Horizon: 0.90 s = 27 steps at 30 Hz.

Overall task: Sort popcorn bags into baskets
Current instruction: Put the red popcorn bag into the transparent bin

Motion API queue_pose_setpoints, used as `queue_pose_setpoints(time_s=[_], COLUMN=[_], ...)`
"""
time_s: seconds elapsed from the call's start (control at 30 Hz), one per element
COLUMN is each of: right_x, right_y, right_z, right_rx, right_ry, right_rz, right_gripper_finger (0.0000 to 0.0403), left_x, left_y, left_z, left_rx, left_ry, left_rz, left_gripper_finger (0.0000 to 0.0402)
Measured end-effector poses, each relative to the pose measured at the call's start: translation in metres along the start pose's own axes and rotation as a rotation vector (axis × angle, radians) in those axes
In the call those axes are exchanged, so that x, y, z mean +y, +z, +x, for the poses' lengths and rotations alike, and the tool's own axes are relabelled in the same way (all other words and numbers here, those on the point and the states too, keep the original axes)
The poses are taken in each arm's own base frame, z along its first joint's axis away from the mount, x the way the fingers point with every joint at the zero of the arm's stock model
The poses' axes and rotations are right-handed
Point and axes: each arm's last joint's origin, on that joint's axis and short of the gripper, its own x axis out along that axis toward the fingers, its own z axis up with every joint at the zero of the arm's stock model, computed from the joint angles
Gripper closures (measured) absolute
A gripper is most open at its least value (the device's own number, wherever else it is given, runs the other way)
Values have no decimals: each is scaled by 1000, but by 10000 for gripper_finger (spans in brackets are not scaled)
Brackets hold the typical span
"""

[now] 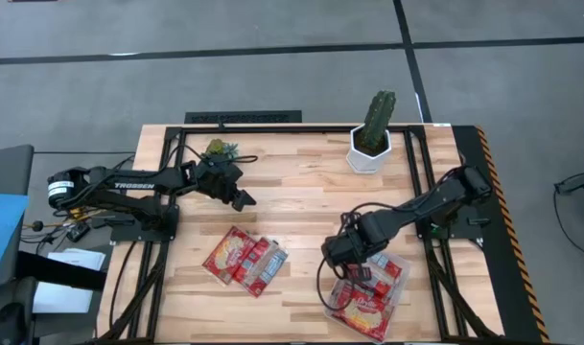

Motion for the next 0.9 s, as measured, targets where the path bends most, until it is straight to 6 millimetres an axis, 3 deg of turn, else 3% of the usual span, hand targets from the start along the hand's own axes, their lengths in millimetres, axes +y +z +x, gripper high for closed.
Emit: queue_pose_setpoints(time_s=[0.3,0.9], right_x=[15,30], right_y=[-12,-19], right_z=[23,39], right_rx=[18,-12], right_ry=[0,54], right_rz=[14,-17], right_gripper_finger=[331,332], left_x=[0,2], left_y=[0,-2], left_z=[0,0], left_rx=[-1,22], left_ry=[2,25], left_rz=[18,26], left_gripper_finger=[189,189])
